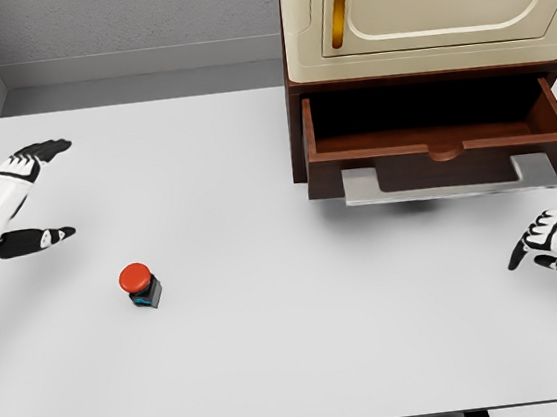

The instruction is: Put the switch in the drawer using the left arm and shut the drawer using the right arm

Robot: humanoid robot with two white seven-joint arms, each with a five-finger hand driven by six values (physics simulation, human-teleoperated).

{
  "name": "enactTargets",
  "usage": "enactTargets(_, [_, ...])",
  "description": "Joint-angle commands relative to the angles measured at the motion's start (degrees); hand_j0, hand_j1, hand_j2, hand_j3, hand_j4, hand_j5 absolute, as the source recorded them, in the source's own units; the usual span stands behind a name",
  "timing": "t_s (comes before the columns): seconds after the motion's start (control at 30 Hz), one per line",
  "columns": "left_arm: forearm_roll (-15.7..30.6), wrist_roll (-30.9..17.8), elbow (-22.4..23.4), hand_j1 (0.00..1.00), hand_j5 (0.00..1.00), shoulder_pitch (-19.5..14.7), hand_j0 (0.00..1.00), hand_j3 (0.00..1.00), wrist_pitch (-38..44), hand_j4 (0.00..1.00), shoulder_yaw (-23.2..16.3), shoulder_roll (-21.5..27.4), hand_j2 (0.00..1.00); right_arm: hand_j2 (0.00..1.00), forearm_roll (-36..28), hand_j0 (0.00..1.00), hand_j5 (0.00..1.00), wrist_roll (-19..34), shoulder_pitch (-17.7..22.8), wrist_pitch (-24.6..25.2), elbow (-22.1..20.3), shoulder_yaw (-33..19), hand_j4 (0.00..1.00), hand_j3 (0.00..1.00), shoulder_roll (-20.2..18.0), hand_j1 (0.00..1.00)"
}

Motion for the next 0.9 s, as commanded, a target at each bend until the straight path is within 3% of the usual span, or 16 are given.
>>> enactTargets(0.0, [4.4,0.1,0.3,1.00,1.00,0.2,1.00,1.00,0.1,1.00,-0.3,0.4,1.00,0.49,-0.1,0.49,0.49,0.0,0.0,0.0,-0.3,-0.1,0.49,0.49,-0.3,0.49])
enactTargets(0.07, [6.7,0.1,0.2,1.00,1.00,0.3,1.00,1.00,0.1,1.00,-3.9,0.5,1.00,0.49,-0.2,0.49,0.49,0.0,0.0,0.0,-0.3,-0.2,0.49,0.49,0.0,0.49])
enactTargets(0.2, [19.6,0.1,-0.3,1.00,1.00,0.7,1.00,1.00,0.1,1.00,-9.1,5.5,1.00,0.49,-0.2,0.49,0.49,0.0,0.0,0.0,-0.3,-0.2,0.49,0.49,0.1,0.49])
enactTargets(0.33, [32.1,0.0,-0.4,1.00,1.00,2.1,1.00,1.00,0.1,1.00,-11.1,9.1,1.00,0.50,-0.1,0.50,0.50,0.0,0.0,0.0,0.0,-0.4,0.50,0.50,0.1,0.50])
enactTargets(0.5, [41.5,-0.4,-3.4,1.00,1.00,3.2,1.00,1.00,0.1,1.00,-15.0,10.9,1.00,0.50,-0.1,0.50,0.50,0.0,0.0,0.0,0.2,-0.6,0.50,0.50,0.1,0.50])
enactTargets(0.77, [44.3,-0.7,-3.5,1.00,1.00,9.7,1.00,1.00,0.1,1.00,-15.6,12.6,1.00,0.50,0.0,0.50,0.50,0.1,0.0,0.0,-0.1,-0.6,0.50,0.50,0.1,0.50])
enactTargets(0.87, [44.1,-3.1,-3.5,1.00,1.00,12.3,1.00,1.00,0.1,1.00,-15.8,12.5,1.00,0.50,0.0,0.50,0.50,0.1,0.0,0.0,-1.1,-0.6,0.50,0.50,0.2,0.50])
